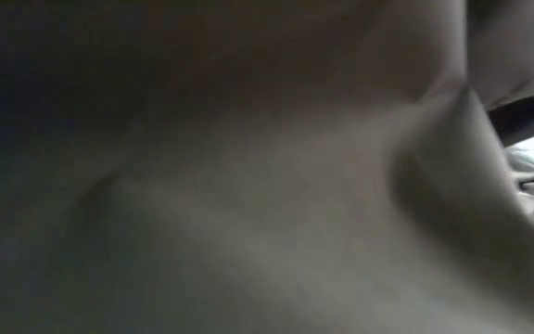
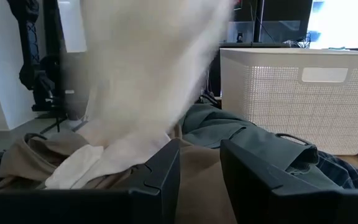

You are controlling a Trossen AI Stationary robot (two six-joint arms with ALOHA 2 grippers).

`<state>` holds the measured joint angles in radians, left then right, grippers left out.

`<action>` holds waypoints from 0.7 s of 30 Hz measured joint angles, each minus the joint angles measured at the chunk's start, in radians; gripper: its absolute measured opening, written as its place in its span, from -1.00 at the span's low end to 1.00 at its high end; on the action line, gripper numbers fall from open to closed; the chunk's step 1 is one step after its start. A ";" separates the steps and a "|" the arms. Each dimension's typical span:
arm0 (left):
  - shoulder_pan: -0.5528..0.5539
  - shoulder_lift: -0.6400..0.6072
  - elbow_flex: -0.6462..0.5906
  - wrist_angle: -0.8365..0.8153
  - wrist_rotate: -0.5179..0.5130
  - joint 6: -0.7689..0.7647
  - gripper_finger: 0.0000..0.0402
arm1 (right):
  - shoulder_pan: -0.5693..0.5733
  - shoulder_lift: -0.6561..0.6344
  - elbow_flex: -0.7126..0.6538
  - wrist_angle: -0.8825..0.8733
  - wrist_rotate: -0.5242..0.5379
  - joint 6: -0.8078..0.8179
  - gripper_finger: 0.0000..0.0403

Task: Sort clothes
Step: Put the white dress into the white laundry bin

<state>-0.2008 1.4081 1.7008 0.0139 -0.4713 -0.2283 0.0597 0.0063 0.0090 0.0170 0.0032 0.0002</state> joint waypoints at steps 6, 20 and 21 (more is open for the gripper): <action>-0.002 0.000 0.348 -0.041 -0.183 0.473 -0.94 | 0.000 0.000 0.000 0.000 0.000 0.000 -0.44; 0.030 -0.009 0.583 -0.952 -0.579 0.300 -0.94 | 0.000 0.000 0.000 0.000 0.000 0.000 -0.44; 0.051 -0.010 0.583 -1.081 -0.579 0.202 -0.94 | 0.000 0.000 0.000 0.000 0.000 0.000 -0.44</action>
<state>-0.1502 1.3979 2.2841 -1.0670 -1.0499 -0.0264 0.0597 0.0063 0.0086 0.0170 0.0032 -0.0002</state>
